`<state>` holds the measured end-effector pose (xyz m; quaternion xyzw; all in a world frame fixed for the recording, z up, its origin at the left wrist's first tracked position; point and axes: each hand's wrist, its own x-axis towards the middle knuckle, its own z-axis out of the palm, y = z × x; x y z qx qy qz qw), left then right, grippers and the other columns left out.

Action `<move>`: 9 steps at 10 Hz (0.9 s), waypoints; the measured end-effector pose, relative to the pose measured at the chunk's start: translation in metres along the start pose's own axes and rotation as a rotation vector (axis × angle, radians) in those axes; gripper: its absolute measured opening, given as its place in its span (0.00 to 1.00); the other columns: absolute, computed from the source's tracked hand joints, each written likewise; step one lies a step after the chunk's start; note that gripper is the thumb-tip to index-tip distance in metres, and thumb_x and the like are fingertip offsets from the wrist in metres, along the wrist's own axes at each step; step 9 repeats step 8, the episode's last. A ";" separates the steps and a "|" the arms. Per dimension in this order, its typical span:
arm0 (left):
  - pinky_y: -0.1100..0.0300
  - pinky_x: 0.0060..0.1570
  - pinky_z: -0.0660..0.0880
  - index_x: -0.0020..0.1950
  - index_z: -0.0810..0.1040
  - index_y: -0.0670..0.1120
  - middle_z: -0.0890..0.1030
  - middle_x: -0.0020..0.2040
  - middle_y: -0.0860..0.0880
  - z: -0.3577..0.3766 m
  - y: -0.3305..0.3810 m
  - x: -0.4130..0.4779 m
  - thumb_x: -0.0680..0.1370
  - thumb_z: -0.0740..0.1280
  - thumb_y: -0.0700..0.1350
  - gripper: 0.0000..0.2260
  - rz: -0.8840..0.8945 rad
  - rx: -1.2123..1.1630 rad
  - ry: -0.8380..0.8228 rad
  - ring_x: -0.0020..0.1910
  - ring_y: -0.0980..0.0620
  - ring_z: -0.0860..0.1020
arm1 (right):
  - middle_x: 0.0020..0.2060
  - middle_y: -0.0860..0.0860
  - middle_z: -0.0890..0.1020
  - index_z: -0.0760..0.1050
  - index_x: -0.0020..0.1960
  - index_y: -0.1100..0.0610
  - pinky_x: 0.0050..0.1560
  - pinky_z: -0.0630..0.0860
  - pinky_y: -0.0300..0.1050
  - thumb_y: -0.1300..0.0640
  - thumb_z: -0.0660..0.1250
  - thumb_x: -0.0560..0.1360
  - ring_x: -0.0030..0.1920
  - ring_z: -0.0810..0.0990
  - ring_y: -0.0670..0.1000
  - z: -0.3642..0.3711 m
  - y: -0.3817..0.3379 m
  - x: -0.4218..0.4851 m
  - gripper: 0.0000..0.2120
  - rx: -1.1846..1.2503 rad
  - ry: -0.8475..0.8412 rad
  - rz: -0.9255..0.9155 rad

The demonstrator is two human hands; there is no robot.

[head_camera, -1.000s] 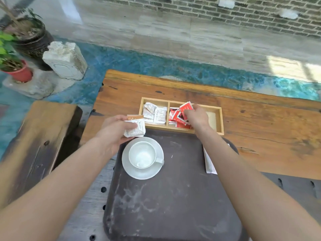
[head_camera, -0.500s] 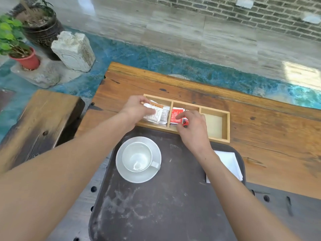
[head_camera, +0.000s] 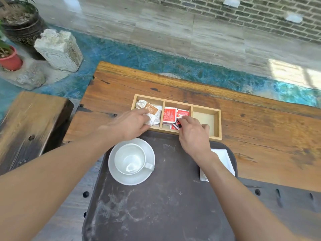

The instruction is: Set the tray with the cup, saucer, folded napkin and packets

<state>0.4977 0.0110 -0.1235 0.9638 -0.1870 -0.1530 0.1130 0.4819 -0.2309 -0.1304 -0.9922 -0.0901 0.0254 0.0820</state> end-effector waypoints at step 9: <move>0.47 0.69 0.66 0.68 0.77 0.46 0.75 0.68 0.46 0.004 0.007 0.000 0.80 0.63 0.54 0.20 0.008 0.095 0.140 0.71 0.44 0.65 | 0.63 0.56 0.77 0.71 0.70 0.56 0.59 0.72 0.54 0.43 0.69 0.77 0.64 0.76 0.60 -0.011 -0.007 0.044 0.27 -0.169 -0.105 -0.009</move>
